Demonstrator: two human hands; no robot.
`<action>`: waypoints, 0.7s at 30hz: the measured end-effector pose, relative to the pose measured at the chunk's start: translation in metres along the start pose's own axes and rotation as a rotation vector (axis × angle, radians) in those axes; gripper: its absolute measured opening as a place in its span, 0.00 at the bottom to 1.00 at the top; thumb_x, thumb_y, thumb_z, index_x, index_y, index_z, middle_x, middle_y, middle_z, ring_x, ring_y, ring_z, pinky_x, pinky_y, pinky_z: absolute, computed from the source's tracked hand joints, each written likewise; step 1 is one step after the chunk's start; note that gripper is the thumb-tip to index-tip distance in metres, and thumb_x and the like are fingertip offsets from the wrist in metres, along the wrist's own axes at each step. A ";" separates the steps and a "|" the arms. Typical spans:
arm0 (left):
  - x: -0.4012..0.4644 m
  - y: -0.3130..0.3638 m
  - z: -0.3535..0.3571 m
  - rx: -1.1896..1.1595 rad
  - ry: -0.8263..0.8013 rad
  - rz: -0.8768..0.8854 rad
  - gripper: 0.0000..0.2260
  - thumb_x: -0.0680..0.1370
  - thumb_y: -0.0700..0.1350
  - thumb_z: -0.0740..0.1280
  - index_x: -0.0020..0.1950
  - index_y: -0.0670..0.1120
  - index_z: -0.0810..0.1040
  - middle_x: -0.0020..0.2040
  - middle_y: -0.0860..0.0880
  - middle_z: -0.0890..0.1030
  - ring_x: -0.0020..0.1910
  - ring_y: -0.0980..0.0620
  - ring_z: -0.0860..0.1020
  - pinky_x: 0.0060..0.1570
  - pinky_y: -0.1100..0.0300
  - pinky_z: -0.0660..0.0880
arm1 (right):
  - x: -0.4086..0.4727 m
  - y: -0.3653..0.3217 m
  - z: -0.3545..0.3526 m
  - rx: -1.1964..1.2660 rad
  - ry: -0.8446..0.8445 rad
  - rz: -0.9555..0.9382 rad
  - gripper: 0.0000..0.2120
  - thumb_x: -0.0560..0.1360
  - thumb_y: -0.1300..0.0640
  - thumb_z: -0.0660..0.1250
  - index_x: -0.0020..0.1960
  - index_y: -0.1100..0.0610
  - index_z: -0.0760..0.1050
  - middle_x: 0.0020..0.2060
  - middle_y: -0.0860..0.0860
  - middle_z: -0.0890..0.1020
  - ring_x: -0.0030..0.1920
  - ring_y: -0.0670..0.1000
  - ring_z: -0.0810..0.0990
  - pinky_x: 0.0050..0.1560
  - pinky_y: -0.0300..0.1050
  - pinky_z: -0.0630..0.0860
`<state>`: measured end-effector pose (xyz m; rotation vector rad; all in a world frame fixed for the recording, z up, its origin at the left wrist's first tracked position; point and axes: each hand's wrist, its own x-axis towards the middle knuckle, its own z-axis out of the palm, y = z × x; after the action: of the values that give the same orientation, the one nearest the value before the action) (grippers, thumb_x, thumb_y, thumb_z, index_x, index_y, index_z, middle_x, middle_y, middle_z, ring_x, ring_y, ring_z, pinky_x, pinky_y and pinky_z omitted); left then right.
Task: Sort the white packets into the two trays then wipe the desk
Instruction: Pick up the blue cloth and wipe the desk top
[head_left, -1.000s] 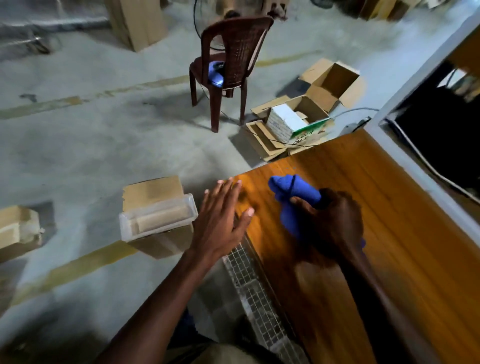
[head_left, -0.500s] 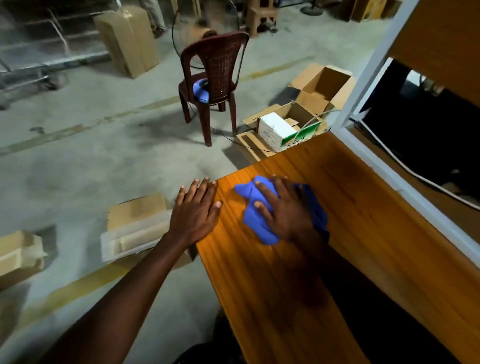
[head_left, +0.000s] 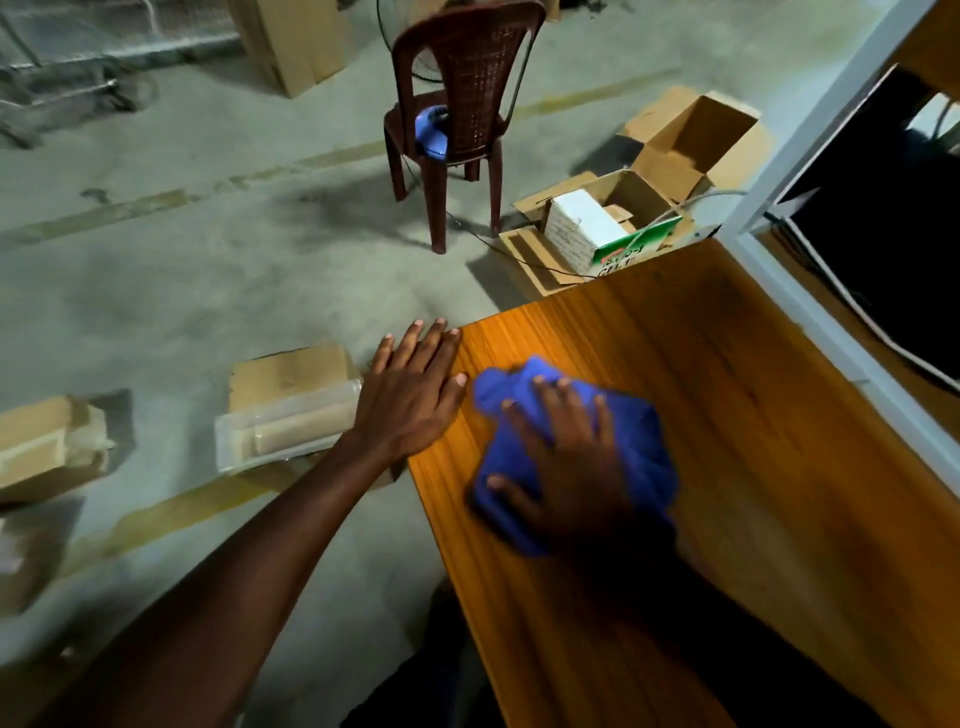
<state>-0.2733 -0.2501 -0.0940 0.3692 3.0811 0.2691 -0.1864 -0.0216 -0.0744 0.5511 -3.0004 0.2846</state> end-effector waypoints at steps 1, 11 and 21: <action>0.000 0.000 -0.001 -0.002 -0.003 -0.005 0.29 0.82 0.60 0.47 0.80 0.49 0.56 0.81 0.49 0.57 0.80 0.46 0.54 0.77 0.43 0.50 | -0.030 -0.034 0.004 0.020 -0.059 -0.146 0.35 0.77 0.30 0.56 0.79 0.46 0.62 0.80 0.58 0.60 0.80 0.63 0.55 0.75 0.71 0.52; -0.042 0.046 0.003 0.012 -0.068 -0.037 0.34 0.79 0.65 0.39 0.81 0.50 0.46 0.82 0.47 0.47 0.80 0.45 0.45 0.76 0.40 0.43 | -0.080 0.204 -0.047 -0.110 -0.066 0.696 0.37 0.75 0.28 0.43 0.78 0.44 0.60 0.79 0.58 0.60 0.76 0.65 0.60 0.72 0.73 0.56; -0.103 0.108 0.010 0.015 -0.067 -0.030 0.31 0.82 0.62 0.45 0.81 0.50 0.48 0.82 0.48 0.49 0.80 0.46 0.46 0.76 0.41 0.44 | -0.234 -0.008 -0.020 0.065 -0.005 0.032 0.34 0.76 0.32 0.57 0.79 0.44 0.61 0.79 0.54 0.61 0.78 0.61 0.61 0.75 0.69 0.54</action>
<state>-0.1480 -0.1694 -0.0845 0.3246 3.0218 0.2286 0.0354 0.0553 -0.0794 0.5102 -3.0170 0.3840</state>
